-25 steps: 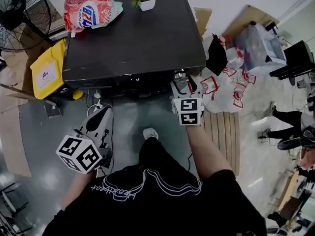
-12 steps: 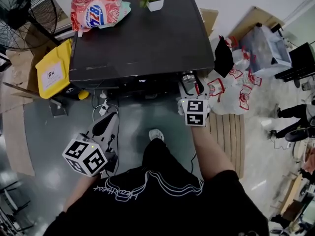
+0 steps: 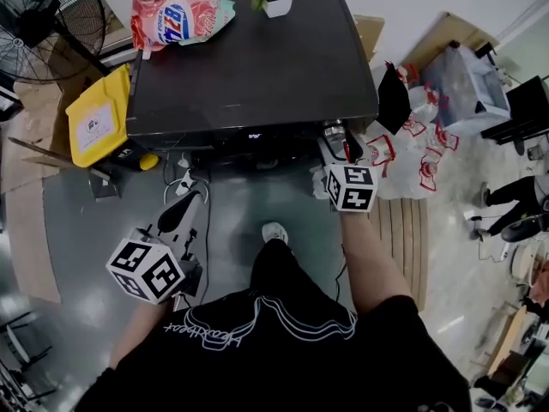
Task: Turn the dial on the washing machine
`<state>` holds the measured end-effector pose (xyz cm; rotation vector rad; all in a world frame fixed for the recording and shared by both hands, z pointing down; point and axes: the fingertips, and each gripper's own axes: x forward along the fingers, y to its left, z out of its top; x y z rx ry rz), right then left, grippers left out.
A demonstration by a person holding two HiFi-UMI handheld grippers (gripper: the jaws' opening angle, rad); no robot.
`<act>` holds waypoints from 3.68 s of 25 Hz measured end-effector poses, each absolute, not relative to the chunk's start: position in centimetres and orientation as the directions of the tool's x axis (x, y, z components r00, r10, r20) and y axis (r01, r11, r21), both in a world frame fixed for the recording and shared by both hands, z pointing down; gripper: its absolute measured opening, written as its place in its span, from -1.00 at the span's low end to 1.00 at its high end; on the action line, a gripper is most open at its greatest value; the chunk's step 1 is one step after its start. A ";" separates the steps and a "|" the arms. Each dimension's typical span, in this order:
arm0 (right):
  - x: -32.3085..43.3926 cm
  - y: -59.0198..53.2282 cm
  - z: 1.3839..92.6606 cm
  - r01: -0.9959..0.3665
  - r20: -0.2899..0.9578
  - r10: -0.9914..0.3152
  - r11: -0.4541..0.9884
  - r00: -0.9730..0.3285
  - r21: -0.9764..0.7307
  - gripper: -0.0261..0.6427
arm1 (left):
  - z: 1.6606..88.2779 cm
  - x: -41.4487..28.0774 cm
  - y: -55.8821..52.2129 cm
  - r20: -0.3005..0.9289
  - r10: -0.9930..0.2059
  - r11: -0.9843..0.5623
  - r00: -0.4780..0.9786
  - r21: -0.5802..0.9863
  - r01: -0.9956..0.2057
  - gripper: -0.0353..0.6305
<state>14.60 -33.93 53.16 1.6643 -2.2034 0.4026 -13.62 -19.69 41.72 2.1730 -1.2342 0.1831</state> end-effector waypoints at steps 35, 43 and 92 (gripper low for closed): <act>15.4 -33.7 53.4 -0.670 0.279 -0.841 0.128 -0.464 -0.731 -0.08 | 41.0 -13.5 -18.4 0.402 -0.754 -0.339 0.519 0.439 -0.832 -0.88; 15.6 -33.7 52.8 -0.834 0.330 -0.848 0.210 -0.415 -0.510 -0.05 | 41.1 -13.0 -18.6 0.399 -0.748 -0.349 0.530 0.442 -0.826 -0.88; 13.9 -33.6 52.8 -0.878 0.384 -0.905 0.324 -0.180 0.352 -0.08 | 43.3 -14.8 -17.5 0.451 -0.760 -0.271 0.469 0.436 -0.858 -0.88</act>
